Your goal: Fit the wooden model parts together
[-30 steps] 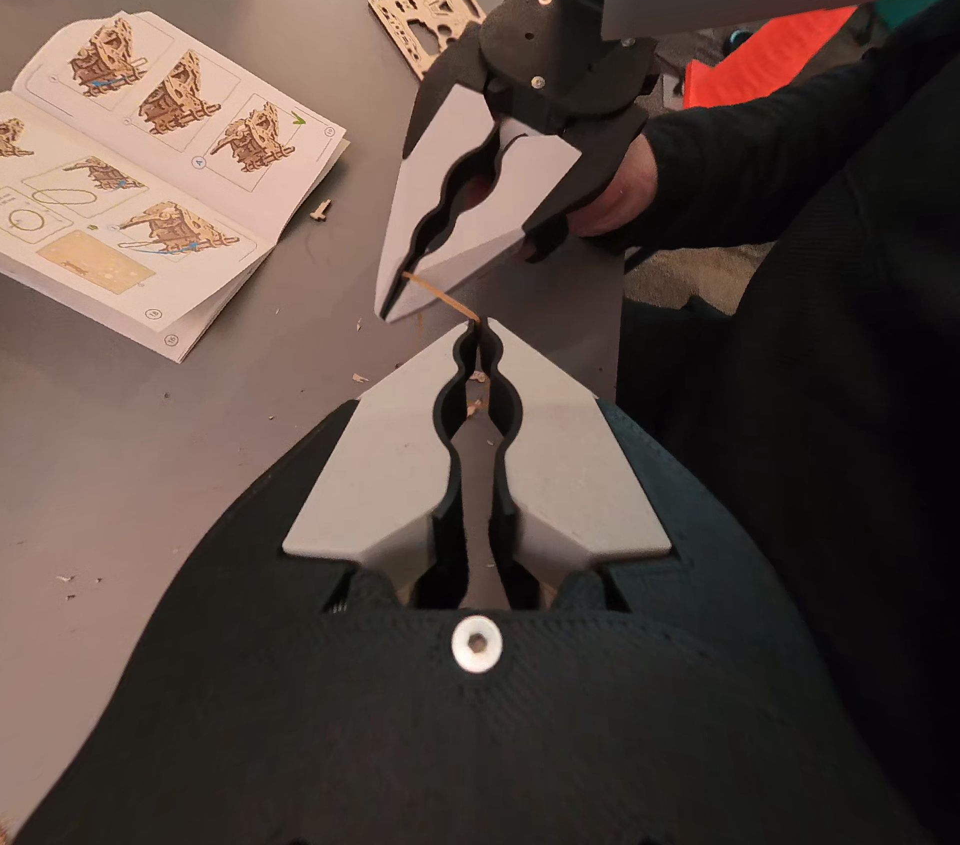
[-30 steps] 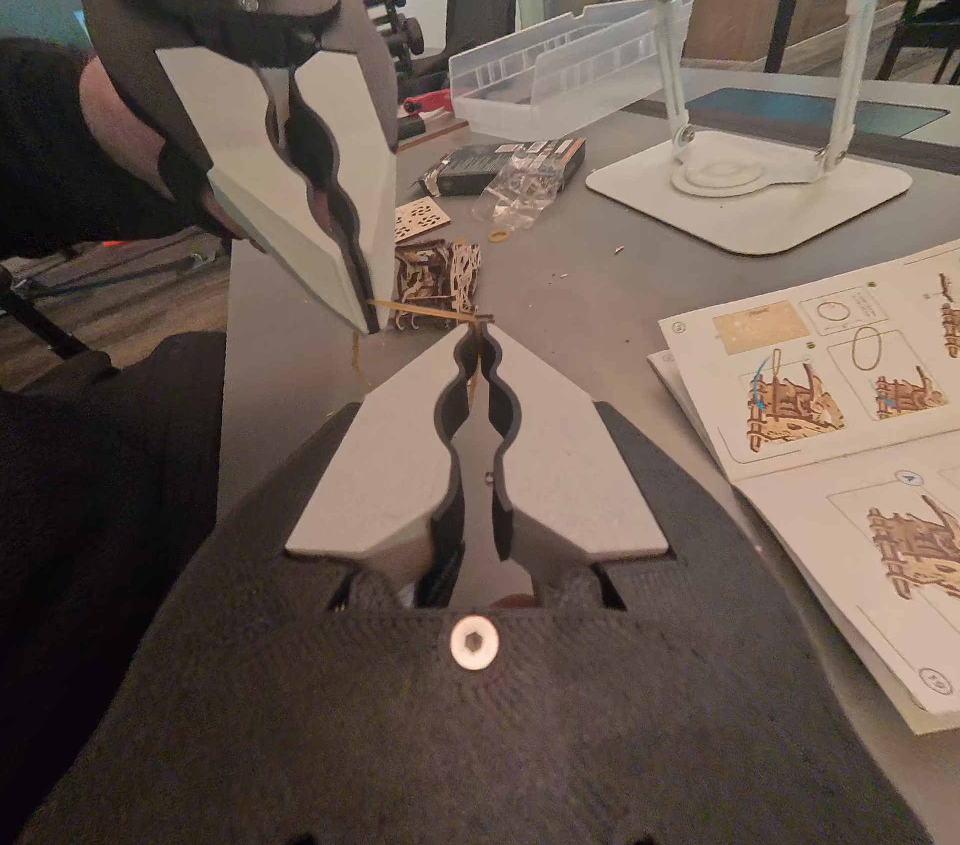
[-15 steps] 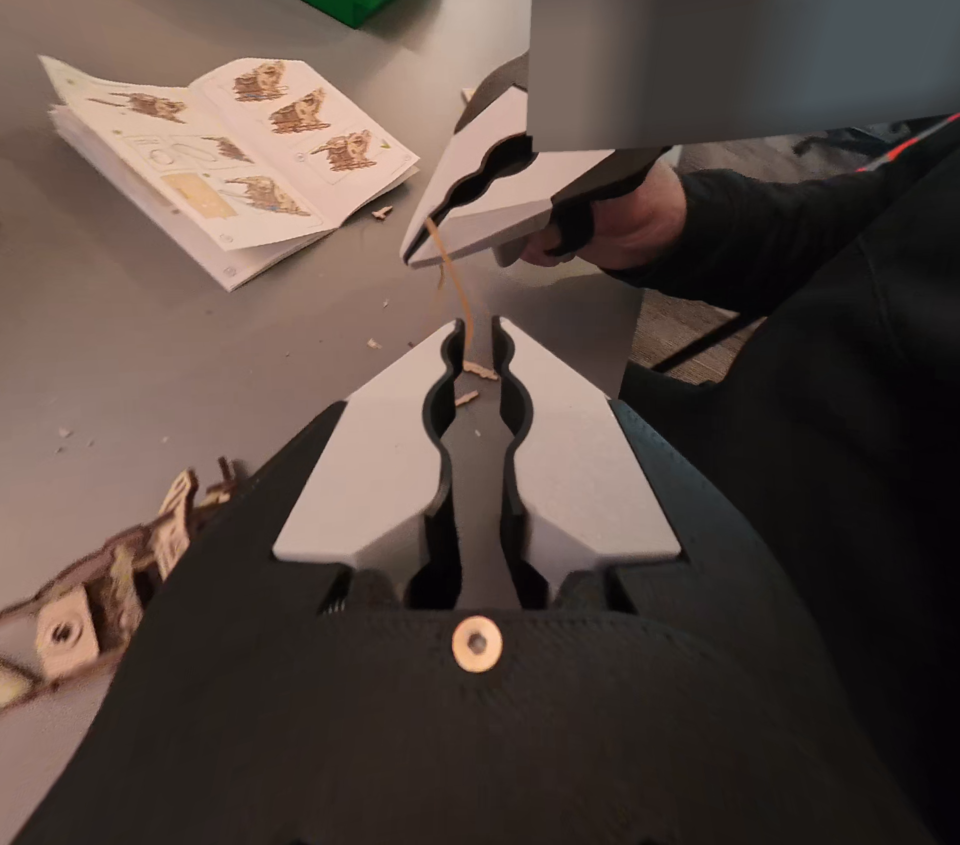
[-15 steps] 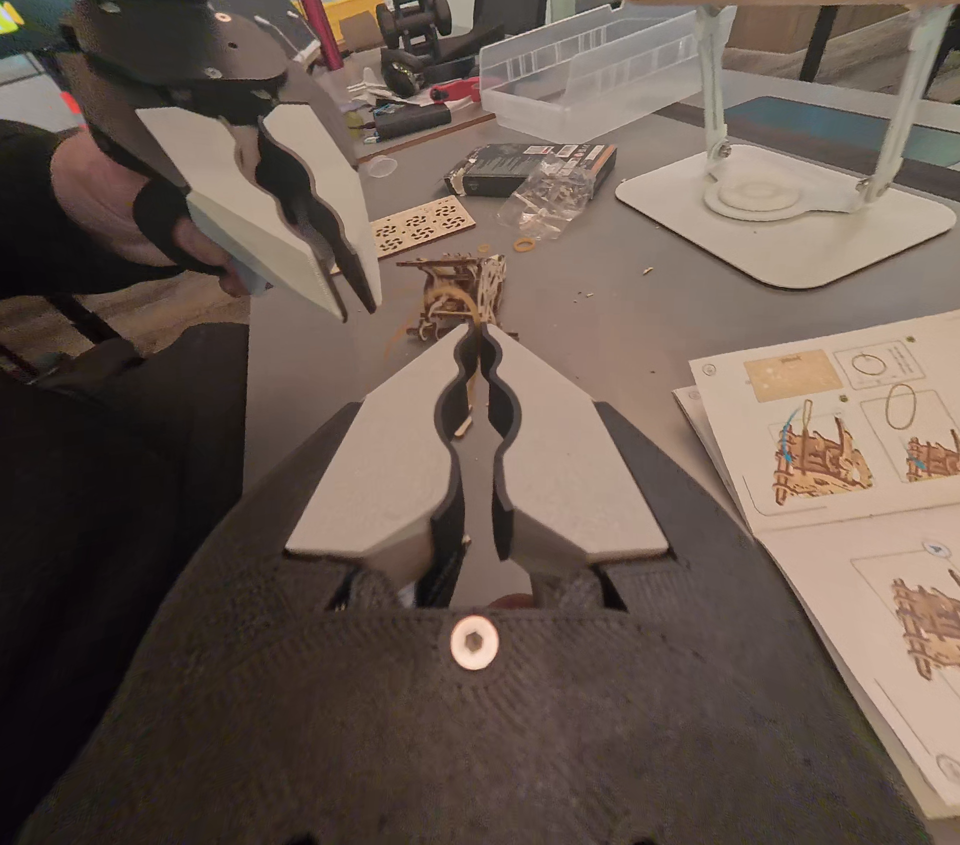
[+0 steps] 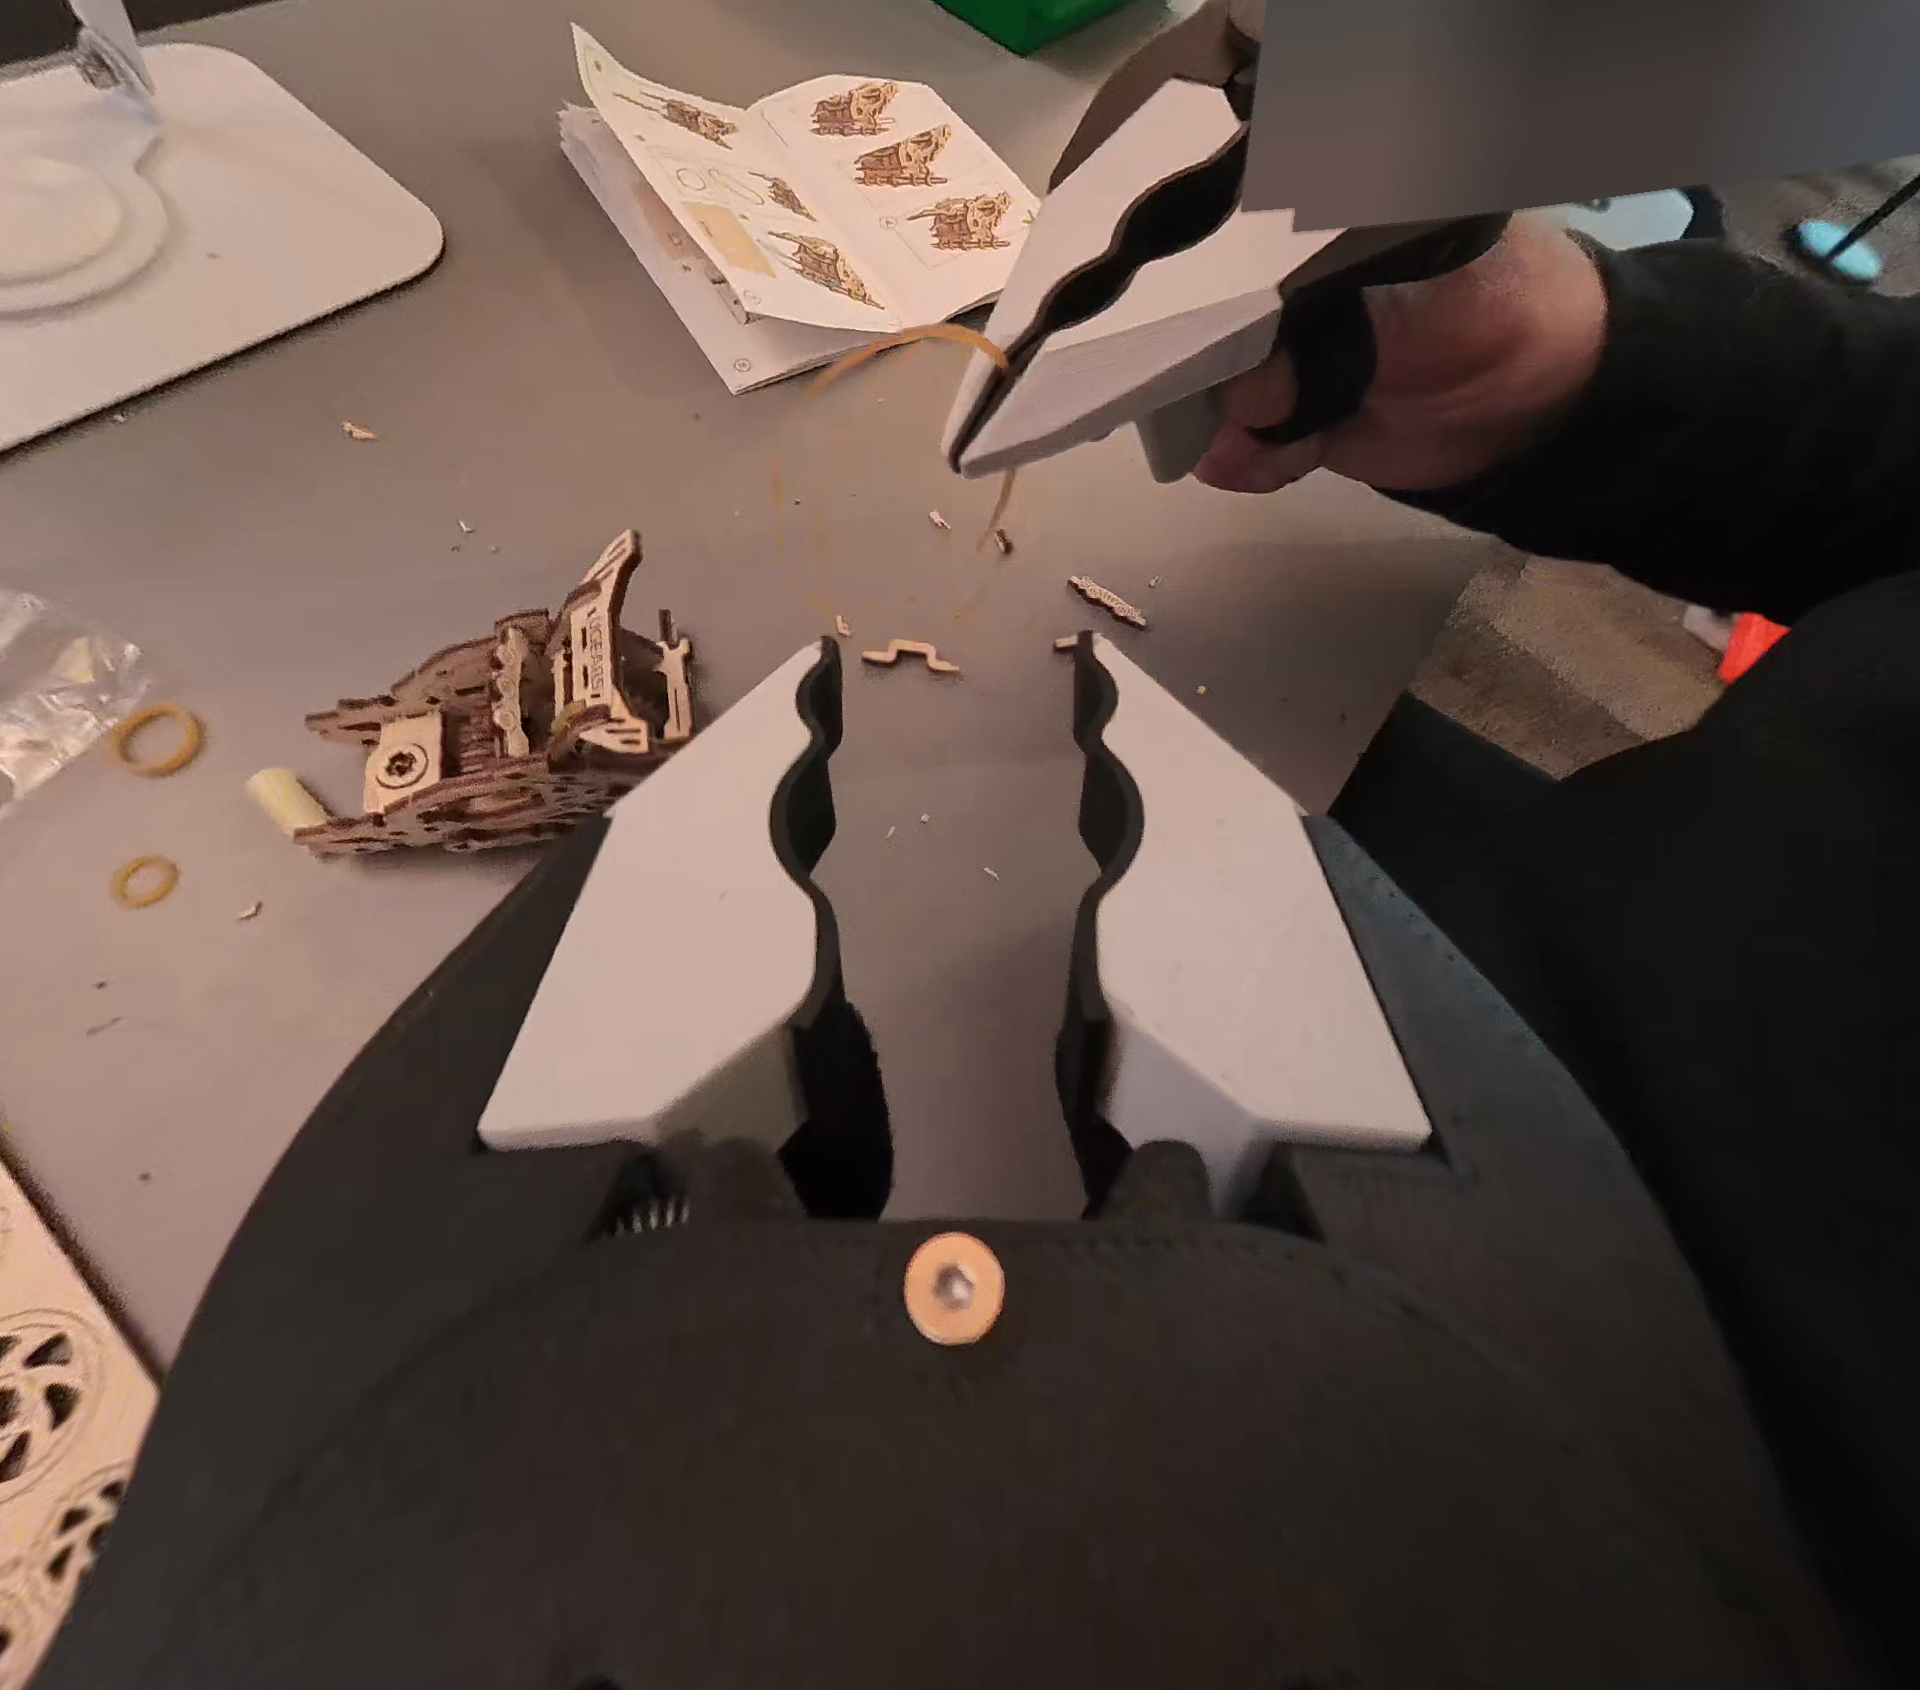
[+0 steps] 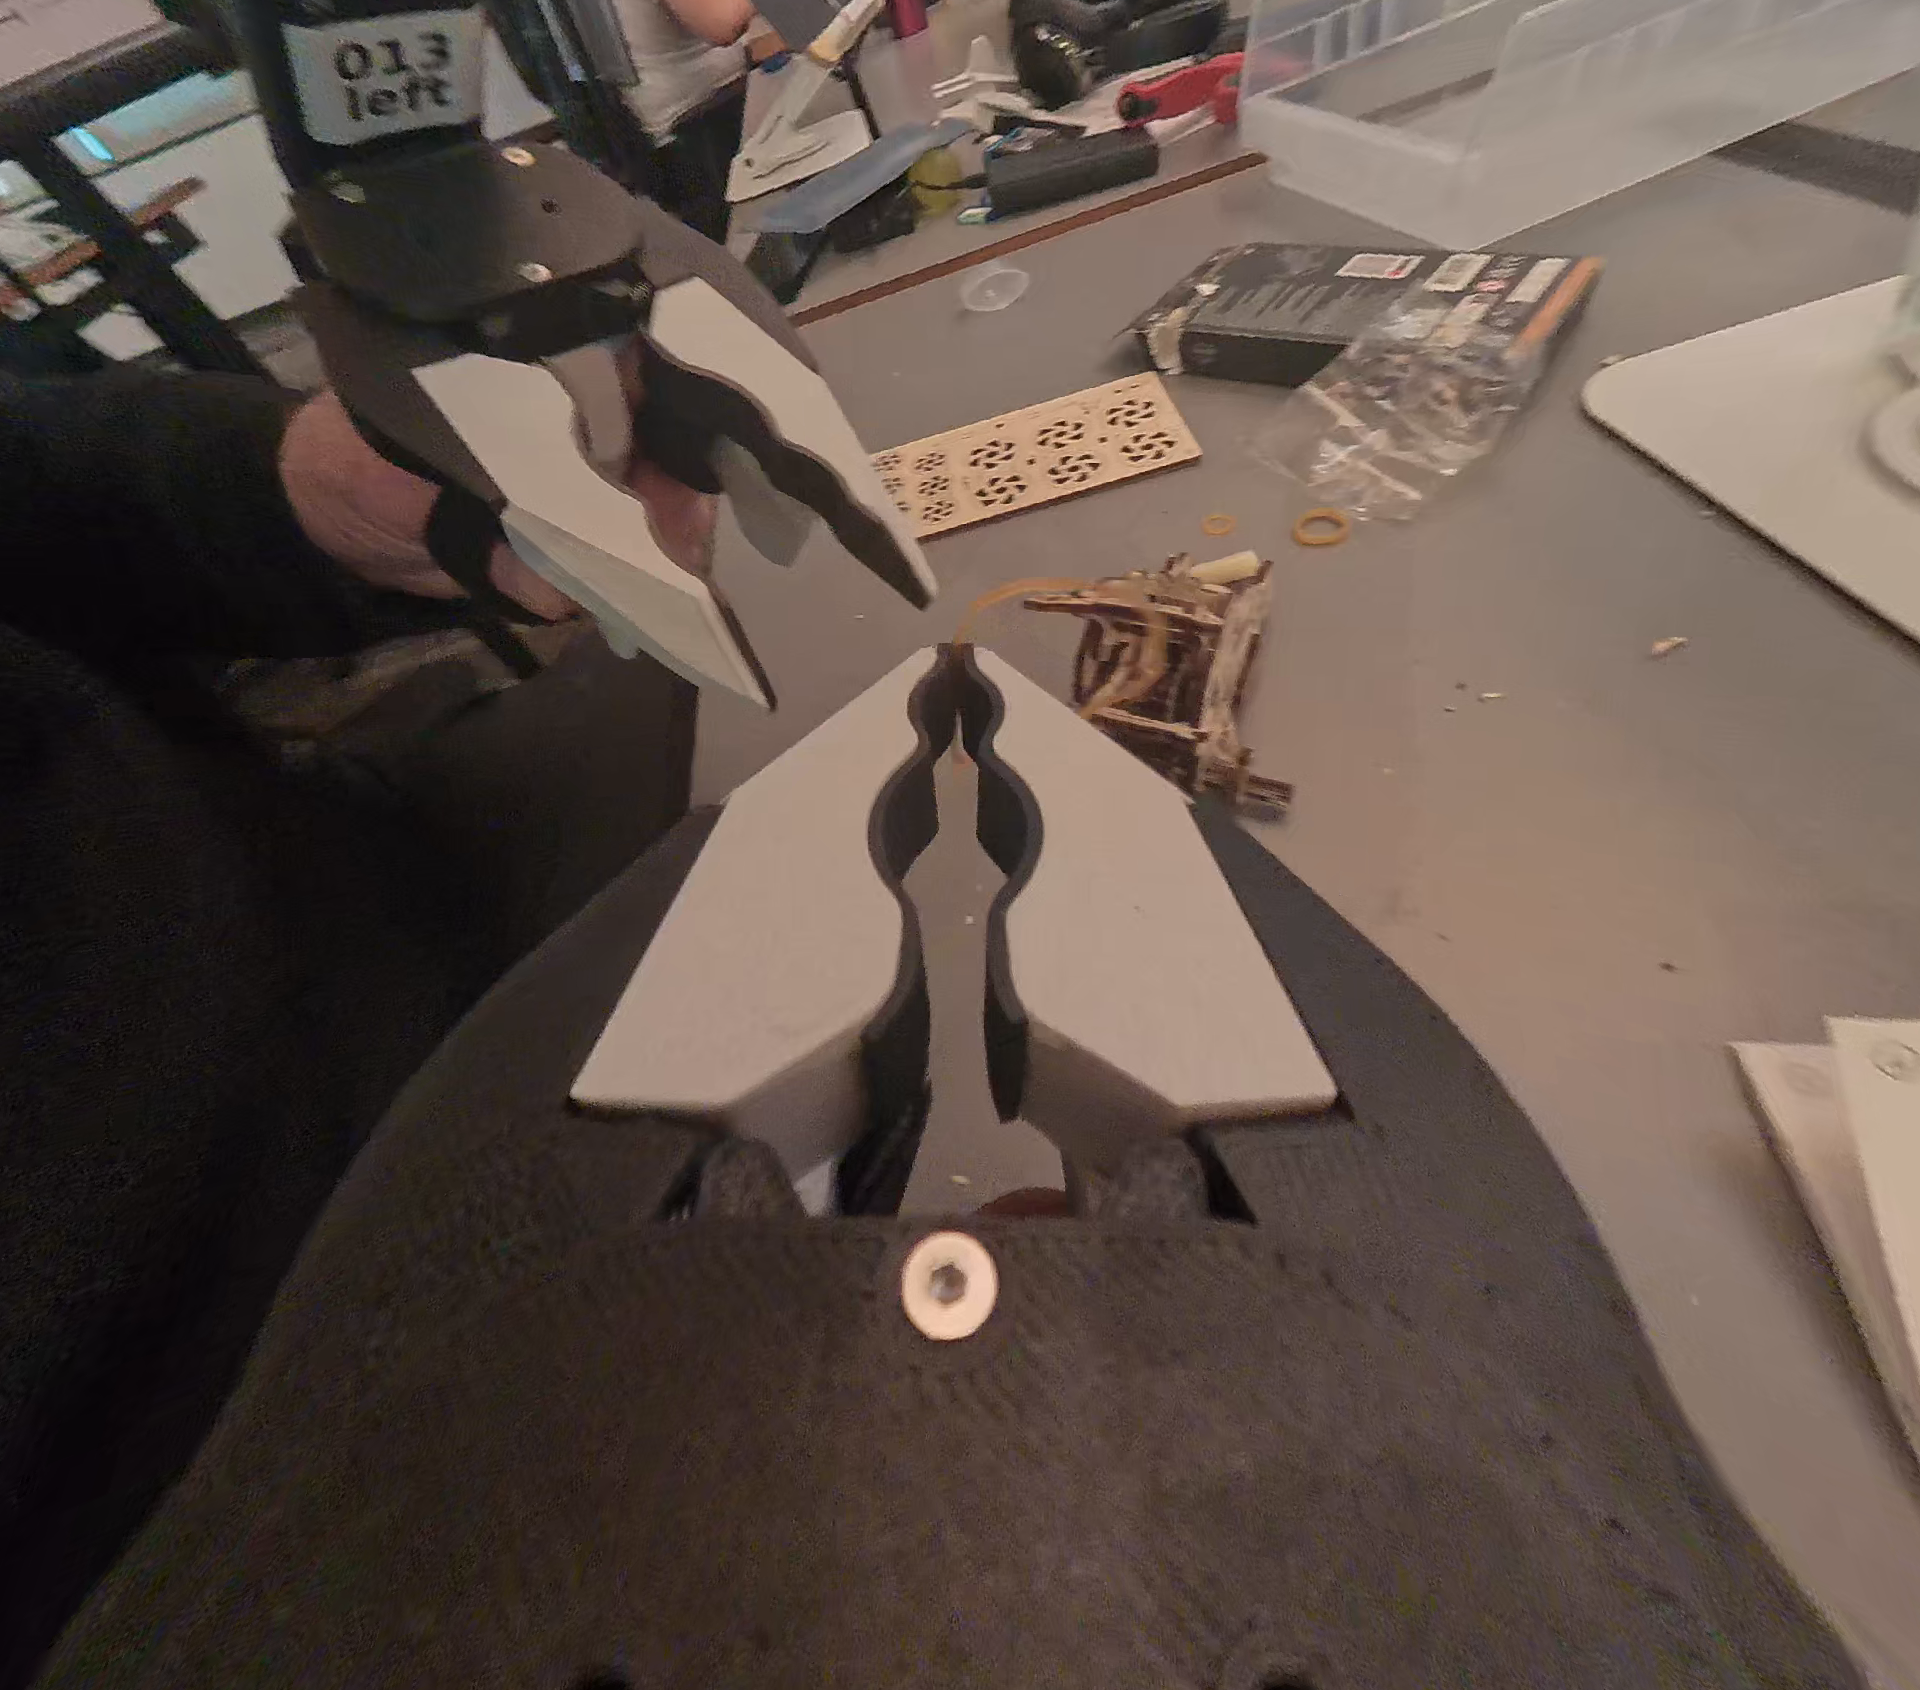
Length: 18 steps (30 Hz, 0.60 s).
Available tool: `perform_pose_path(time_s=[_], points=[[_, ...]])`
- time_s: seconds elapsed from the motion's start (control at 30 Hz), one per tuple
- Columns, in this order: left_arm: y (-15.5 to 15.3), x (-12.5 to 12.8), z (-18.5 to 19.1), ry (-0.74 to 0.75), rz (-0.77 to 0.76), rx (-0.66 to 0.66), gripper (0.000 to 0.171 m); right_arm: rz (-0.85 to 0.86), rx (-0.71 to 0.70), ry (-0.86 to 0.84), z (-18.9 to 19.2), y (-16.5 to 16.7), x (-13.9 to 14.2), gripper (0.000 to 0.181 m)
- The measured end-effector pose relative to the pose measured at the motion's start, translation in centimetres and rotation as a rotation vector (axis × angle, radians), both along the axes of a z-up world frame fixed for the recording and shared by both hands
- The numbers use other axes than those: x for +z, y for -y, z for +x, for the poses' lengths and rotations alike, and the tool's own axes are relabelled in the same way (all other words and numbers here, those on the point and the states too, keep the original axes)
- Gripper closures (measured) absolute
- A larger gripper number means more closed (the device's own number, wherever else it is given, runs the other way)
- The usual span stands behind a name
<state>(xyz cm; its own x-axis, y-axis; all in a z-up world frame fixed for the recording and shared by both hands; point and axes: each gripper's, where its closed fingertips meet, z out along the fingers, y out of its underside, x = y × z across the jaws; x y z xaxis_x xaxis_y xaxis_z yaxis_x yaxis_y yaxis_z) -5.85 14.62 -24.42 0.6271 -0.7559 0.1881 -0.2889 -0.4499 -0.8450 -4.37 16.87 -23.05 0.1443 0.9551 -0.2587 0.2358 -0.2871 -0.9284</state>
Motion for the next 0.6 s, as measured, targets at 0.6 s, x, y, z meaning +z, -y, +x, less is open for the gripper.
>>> perform_pose_path(time_s=[0.6], points=[[1.2,-3.4,0.6,0.066,0.035,-0.017,0.158,-0.184,0.323,0.133,-3.2,3.8,-2.9,0.181]])
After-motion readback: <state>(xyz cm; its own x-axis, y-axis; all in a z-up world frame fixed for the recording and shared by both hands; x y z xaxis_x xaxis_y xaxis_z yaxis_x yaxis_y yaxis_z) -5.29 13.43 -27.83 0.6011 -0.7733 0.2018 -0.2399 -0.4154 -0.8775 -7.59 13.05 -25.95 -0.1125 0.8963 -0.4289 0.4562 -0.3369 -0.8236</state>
